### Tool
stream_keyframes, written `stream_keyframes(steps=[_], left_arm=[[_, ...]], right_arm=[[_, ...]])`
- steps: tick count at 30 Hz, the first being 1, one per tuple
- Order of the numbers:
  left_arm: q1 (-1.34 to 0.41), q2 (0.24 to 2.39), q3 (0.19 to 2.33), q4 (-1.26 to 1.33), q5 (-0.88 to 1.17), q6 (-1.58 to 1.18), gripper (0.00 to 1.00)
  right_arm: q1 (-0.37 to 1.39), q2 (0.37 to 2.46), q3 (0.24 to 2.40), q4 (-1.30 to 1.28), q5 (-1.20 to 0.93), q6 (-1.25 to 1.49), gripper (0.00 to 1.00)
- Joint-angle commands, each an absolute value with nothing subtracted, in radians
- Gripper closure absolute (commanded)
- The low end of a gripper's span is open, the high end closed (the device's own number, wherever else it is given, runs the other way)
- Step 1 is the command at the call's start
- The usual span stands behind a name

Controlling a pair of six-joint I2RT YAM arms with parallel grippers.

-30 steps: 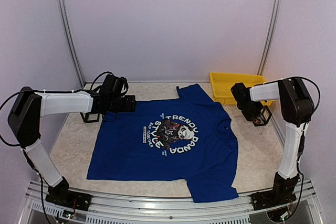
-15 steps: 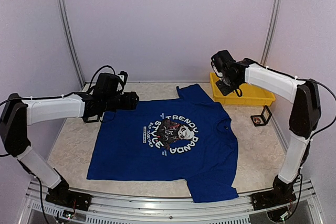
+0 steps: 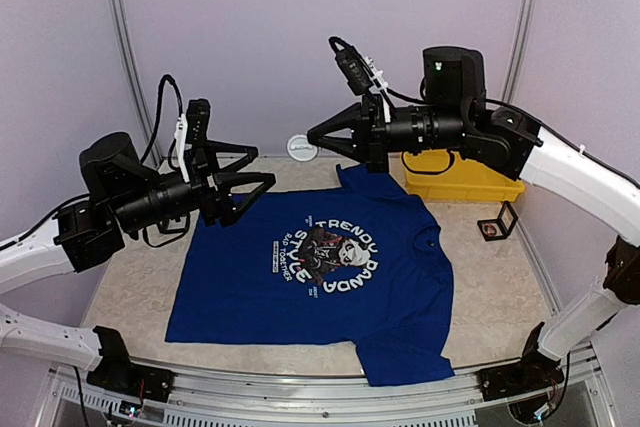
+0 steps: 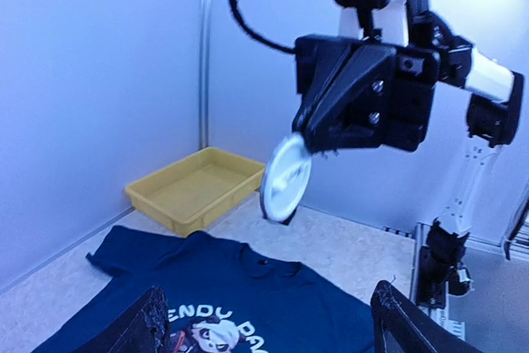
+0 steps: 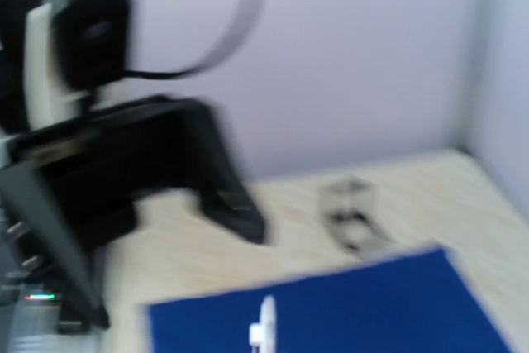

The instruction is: Pin the brooch onto the clothing

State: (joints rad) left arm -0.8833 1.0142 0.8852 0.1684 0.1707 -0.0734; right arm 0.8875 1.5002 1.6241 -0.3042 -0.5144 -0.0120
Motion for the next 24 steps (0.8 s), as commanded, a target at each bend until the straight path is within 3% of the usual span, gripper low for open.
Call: stream_keyframes(steps=[1, 6, 12, 20, 24], left_arm=[[-0.928, 0.969, 0.88, 0.166, 0.322, -0.081, 0.21], [-0.97, 0.933, 0.826, 0.262, 0.345, -0.109, 0.24], [-0.984, 0.911, 0.767, 0.408, 0.356, -0.143, 0.38], [-0.988, 0.965, 0.757, 0.591, 0.395, -0.173, 0.46], [-0.988, 1.017, 0.786, 0.588, 0.391, -0.17, 0.63]], right_arm=[[0.97, 1.445, 1.526, -0.071, -0.691, 0.059, 1.0], [1.026, 1.396, 1.387, 0.161, -0.682, 0.146, 1.0], [1.06, 1.369, 1.297, 0.316, -0.604, 0.191, 1.0], [1.06, 1.353, 1.261, 0.362, -0.557, 0.177, 1.0], [1.06, 1.346, 1.255, 0.367, -0.551, 0.166, 1.0]])
